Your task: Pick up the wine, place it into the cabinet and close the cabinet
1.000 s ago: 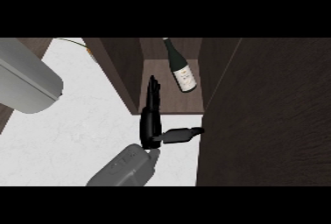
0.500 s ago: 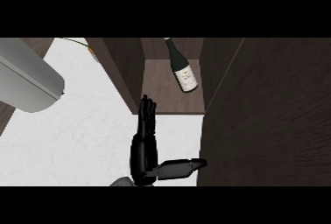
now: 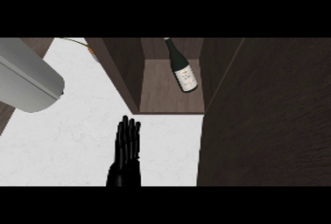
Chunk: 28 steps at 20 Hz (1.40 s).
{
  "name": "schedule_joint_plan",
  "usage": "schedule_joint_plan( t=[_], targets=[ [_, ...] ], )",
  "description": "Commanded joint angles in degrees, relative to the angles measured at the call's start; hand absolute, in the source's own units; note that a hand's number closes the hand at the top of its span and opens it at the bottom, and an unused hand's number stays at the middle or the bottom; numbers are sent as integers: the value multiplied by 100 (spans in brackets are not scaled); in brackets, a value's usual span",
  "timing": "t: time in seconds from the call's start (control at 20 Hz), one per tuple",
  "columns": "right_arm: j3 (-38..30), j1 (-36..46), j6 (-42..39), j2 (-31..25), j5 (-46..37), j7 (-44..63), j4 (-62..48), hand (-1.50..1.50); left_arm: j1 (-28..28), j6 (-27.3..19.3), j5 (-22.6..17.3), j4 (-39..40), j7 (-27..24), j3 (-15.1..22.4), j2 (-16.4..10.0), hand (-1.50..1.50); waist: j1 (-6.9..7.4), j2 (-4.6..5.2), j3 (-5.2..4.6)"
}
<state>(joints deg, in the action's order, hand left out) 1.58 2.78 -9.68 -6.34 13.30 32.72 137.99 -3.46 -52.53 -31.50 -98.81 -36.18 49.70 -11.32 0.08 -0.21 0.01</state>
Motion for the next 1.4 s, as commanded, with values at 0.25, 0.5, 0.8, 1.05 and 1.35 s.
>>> schedule_joint_plan(
  t=[0.25,0.5,0.8,1.05,1.35],
  targets=[
    [153,-556,-466,-93,834,369,619,150,851,514,186,-981,-10,200,-948,-150,-27,4,1],
    [230,-488,-706,-144,672,221,550,150,1385,647,287,-2159,87,230,-1821,-150,16,-7,2],
    [881,-690,-629,94,1137,733,471,150,1620,1377,-275,-1960,-122,-691,-2206,-150,14,4,-8],
    [1552,-1499,-627,217,951,919,1023,150,1977,1372,-332,-2429,-99,-930,-2402,-150,-44,-18,0],
    [2263,-885,-951,85,729,968,995,150,2596,1951,-927,-2711,-229,-1816,-2968,-150,68,-26,-9]
  ],
)
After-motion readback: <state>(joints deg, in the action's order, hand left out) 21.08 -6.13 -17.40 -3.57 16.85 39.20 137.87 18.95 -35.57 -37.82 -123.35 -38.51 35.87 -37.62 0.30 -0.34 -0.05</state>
